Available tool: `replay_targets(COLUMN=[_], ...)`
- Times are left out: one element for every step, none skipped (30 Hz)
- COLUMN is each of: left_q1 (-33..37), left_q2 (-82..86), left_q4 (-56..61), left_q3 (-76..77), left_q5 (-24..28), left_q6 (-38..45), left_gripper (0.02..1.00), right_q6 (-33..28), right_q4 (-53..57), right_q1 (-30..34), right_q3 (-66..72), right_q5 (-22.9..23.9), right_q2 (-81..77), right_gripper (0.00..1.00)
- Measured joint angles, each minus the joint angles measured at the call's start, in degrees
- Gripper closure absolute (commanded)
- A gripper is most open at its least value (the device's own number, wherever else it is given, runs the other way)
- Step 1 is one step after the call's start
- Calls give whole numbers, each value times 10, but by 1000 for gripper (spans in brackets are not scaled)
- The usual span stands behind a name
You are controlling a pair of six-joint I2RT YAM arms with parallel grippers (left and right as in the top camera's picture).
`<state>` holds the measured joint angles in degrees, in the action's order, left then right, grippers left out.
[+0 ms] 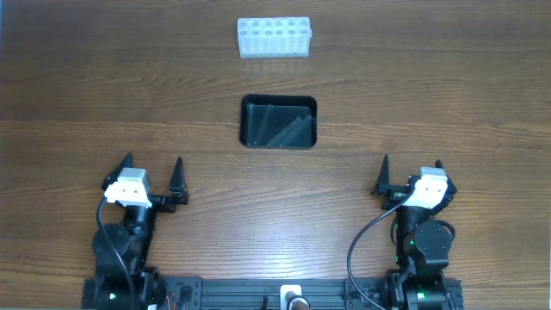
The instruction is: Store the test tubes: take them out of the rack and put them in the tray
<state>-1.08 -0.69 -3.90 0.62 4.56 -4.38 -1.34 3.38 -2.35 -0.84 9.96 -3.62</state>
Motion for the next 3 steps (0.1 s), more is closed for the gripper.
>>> replay_targets(left_q1=[0, 0, 0], left_q2=[0, 0, 0], left_q4=[0, 0, 0], left_q3=[0, 0, 0], left_q5=[0, 0, 0], left_q6=[0, 0, 0], left_gripper=[18, 20, 18], right_q6=[0, 0, 0], right_q4=[0, 0, 0], right_q1=[0, 0, 0], right_q3=[0, 0, 0], right_q5=[0, 0, 0], right_q2=[0, 0, 0], right_gripper=[9, 7, 9])
